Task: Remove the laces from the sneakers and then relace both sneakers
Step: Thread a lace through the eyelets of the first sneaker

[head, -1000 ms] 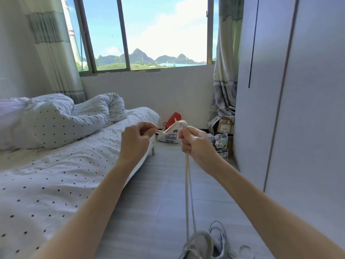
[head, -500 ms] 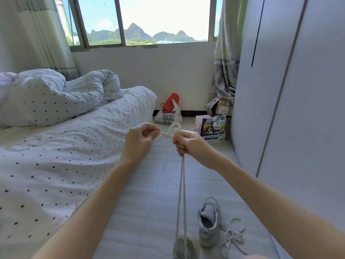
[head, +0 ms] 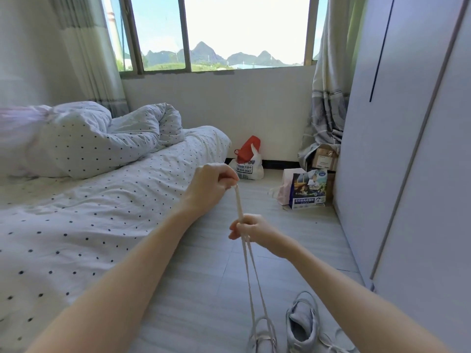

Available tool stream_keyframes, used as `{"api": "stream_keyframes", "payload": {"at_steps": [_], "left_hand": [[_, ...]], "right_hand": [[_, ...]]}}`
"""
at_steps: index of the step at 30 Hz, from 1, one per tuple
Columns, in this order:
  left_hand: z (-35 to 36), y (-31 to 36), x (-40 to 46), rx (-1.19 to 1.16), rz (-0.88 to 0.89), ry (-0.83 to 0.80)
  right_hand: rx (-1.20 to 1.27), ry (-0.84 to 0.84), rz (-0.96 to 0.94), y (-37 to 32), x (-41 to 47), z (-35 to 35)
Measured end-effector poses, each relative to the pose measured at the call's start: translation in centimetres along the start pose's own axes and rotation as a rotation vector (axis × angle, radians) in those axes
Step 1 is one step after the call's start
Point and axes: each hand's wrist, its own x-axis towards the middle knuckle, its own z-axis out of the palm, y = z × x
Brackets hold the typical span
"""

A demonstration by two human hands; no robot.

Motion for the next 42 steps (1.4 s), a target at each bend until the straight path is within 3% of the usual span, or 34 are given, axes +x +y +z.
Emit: {"api": "stream_keyframes", "payload": {"at_steps": [5,9,14,17,20,23,27,33,36,39,42], "left_hand": [[1.2,0.5,1.0,0.006,0.049,-0.013],[3.5,0.0,0.5,-0.110,-0.037,-0.022],[6.5,-3.5,-2.8,-0.917,-0.475,0.061],[8.4,-7.4,-5.8,-1.058,-0.722,0.140],[10.8,-11.8,-9.7,-0.879,-0.922,0.080],[13.6,-15.6,-15.0,-0.609,-1.067,-0.226],[18.0,-19.1,-21.9,-0.443,-1.151,-0.659],[24.4,-22.6,-28.7,-0.357,-1.178,-0.949],[27.3,-24.6,-30.2,-0.194,-1.065,-0.931],[29.9,-25.6,-30.8,-0.118,-1.102,-0.688],[31.9,-25.9,-31.2,-0.099,-1.106,-0.590]], "right_hand": [[0.072,0.050,-0.077,0.4,0.2,-1.3],[0.071,0.056,-0.052,2.4,-0.3,-1.6],[0.104,0.007,0.000,6.6,-1.0,-1.4],[-0.021,-0.018,0.091,11.1,-1.8,-1.1],[-0.211,-0.101,0.249,16.6,-3.2,-0.8],[-0.301,-0.272,0.413,21.3,-4.5,-0.5],[-0.354,-0.484,0.555,25.8,-5.7,0.7],[-0.274,-0.627,0.714,32.0,-4.0,3.5],[-0.221,-0.473,0.700,35.4,-2.1,5.5],[-0.351,-0.119,0.551,38.3,0.1,7.3],[-0.355,-0.175,0.541,40.0,1.6,8.9]]}}
